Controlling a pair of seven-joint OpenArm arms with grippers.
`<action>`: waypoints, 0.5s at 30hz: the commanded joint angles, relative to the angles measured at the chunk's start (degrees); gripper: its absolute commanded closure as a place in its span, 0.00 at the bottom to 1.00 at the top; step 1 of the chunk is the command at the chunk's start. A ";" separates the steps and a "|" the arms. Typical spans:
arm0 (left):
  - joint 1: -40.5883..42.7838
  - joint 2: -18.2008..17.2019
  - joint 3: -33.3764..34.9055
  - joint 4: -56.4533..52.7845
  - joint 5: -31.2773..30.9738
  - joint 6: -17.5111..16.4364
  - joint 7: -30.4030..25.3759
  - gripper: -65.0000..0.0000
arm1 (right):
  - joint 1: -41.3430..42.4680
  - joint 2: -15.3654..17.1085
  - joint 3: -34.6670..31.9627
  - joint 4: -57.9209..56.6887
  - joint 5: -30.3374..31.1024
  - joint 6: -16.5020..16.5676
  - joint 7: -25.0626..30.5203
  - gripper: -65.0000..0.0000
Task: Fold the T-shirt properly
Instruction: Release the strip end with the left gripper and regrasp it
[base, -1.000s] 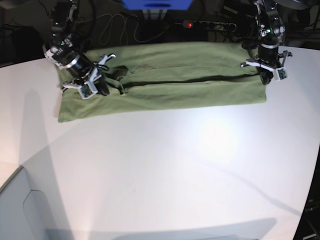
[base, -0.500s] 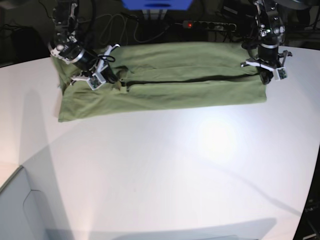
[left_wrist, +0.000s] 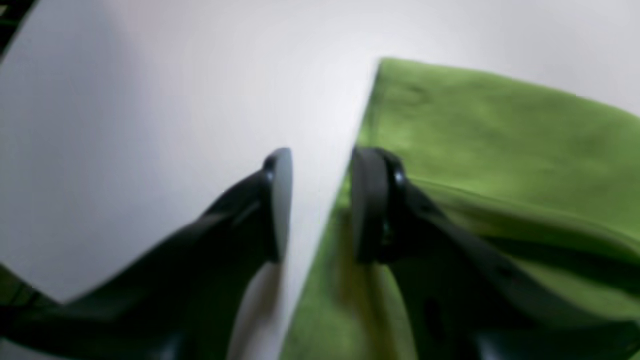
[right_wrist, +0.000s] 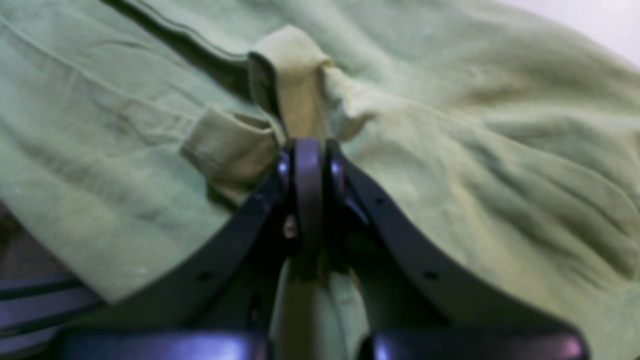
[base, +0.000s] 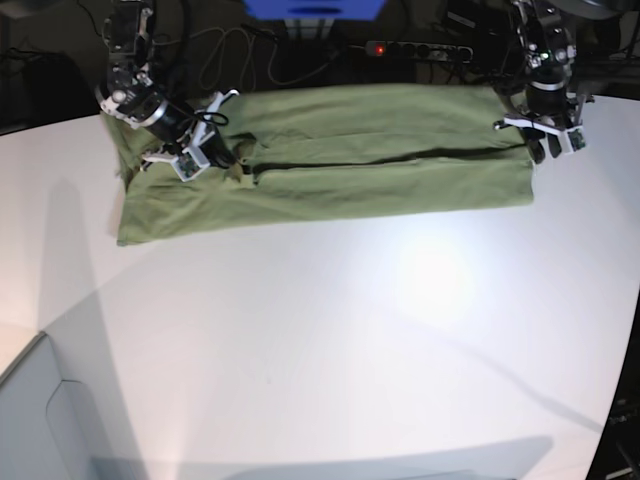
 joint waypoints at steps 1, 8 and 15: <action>0.43 -0.55 -0.36 1.14 -0.19 0.04 -1.37 0.71 | -0.30 0.35 0.14 0.36 -0.74 1.06 -0.88 1.00; 1.40 0.59 -4.23 7.12 -0.27 0.04 -1.10 0.71 | -0.30 0.35 0.05 0.36 -0.65 1.06 -0.88 1.00; 3.07 2.09 -5.02 16.17 -0.27 0.04 -1.10 0.70 | -0.47 0.26 -0.13 0.36 -0.57 1.06 -0.88 1.00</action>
